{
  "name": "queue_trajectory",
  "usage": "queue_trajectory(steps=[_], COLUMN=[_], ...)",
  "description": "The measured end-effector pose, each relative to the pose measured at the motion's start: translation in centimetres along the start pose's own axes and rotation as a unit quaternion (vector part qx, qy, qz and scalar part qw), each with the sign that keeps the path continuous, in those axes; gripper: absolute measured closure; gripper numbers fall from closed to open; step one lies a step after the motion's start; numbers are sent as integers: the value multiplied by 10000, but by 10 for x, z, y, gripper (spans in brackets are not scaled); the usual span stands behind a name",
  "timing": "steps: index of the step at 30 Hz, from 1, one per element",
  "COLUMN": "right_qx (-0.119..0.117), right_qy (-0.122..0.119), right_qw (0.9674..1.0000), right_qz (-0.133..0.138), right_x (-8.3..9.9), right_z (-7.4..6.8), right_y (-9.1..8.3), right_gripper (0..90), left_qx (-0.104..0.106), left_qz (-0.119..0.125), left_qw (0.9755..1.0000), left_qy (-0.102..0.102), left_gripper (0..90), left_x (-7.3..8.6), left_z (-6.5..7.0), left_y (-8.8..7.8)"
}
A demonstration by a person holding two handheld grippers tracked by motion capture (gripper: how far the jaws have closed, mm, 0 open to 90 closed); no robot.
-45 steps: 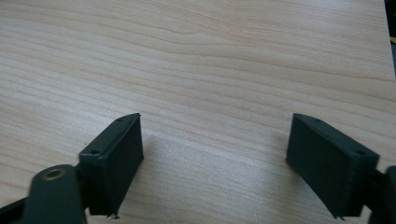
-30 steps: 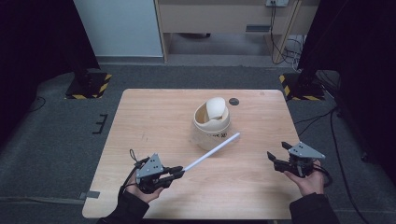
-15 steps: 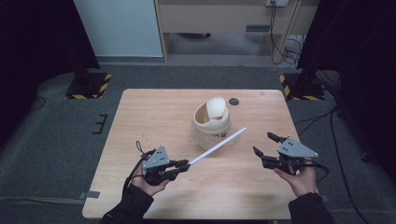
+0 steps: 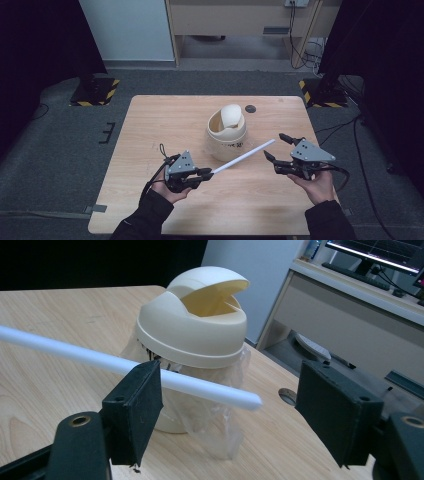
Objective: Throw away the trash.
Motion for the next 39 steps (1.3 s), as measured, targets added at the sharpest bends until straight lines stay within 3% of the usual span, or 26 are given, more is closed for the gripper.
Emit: queue_trajectory(steps=[13, 22, 29, 30, 33, 34, 38, 39], right_qx=[-171, -353, -554, -605, -665, -728, -956, -1018], right_qy=[-355, -623, -817, -842, -882, -939, -984, -972], right_qw=[9990, 9968, 9940, 9934, 9926, 9909, 9879, 9873], right_qz=[-194, -369, -475, -490, -505, -638, -718, -742], right_x=[5, 11, 14, 14, 14, 17, 22, 23], right_z=[-10, -16, -24, -27, -28, -30, -35, -37], right_y=[10, 17, 22, 23, 22, 21, 21, 22], right_gripper=[262, 281, 375, 458, 536, 585, 652, 681], left_qx=[150, 198, 281, 296, 285, 279, 129, 99], left_qz=[-7, 223, 303, 326, 395, 439, 612, 721], left_qw=[9999, 9995, 9991, 9990, 9987, 9986, 9980, 9973], left_qy=[53, 40, 107, 125, 119, 95, 26, -39], left_gripper=[797, 801, 803, 803, 801, 796, 768, 715], left_x=[-7, -23, -36, -39, -42, -42, -41, -40], left_z=[1, -1, 4, 5, 5, 5, 1, -2], left_y=[-2, -5, -2, -1, -1, -1, -4, -6])
Point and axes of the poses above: each handheld gripper's, and its own axes: y roughly forward along the jaws, x roughly out of its underside, z roughly to its right, the point moved 4 cm from there along y, roughly forward along the jaws, and after that the axes turned 6 degrees about -z, right-handed, at the moved point
